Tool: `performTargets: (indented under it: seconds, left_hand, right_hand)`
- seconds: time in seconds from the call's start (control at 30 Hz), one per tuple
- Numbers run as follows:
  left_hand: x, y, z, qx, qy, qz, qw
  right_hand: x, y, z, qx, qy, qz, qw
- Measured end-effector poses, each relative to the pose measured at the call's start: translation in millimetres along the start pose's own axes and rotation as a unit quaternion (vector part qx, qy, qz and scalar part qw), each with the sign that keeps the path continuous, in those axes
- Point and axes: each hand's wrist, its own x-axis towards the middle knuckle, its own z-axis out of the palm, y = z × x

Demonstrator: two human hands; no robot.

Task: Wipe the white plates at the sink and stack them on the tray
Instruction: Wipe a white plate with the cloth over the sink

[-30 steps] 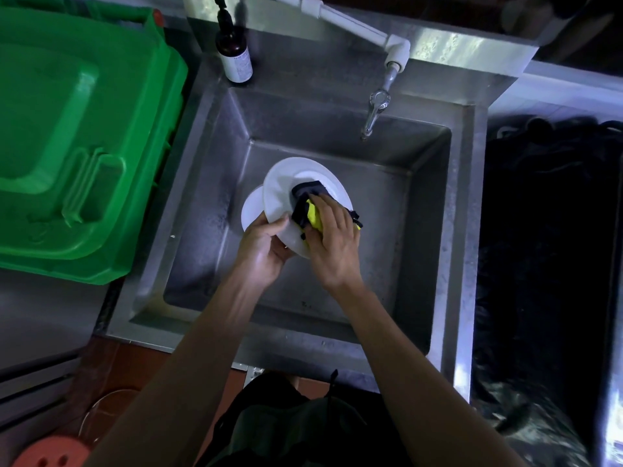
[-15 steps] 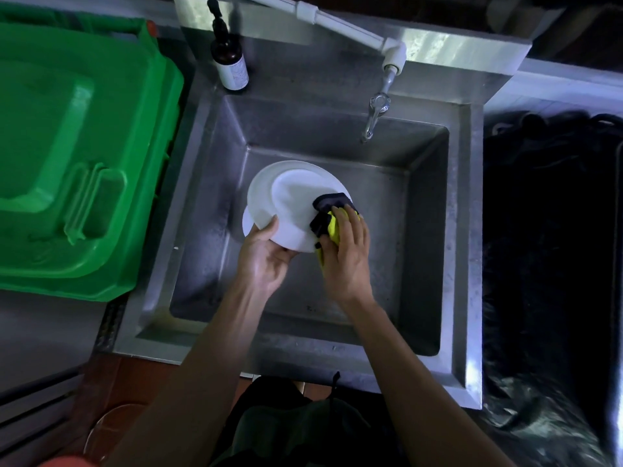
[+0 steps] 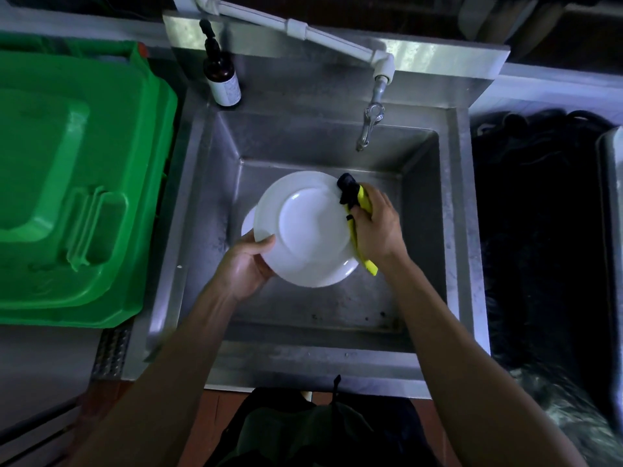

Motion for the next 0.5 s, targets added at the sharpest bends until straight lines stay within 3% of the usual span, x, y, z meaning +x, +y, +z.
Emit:
performTargets:
  seconds: [0.2,0.5]
  left_hand:
    - [5,16,3,0.129,-0.042,-0.040,0.990]
    - [14,19,45,0.361,-0.073,-0.020,0.929]
  right_hand:
    - [12,-10,-7,-0.058,-0.015,-0.033,0.998]
    - [1,-26,-1,-0.059,0.031,-0.055,0.996]
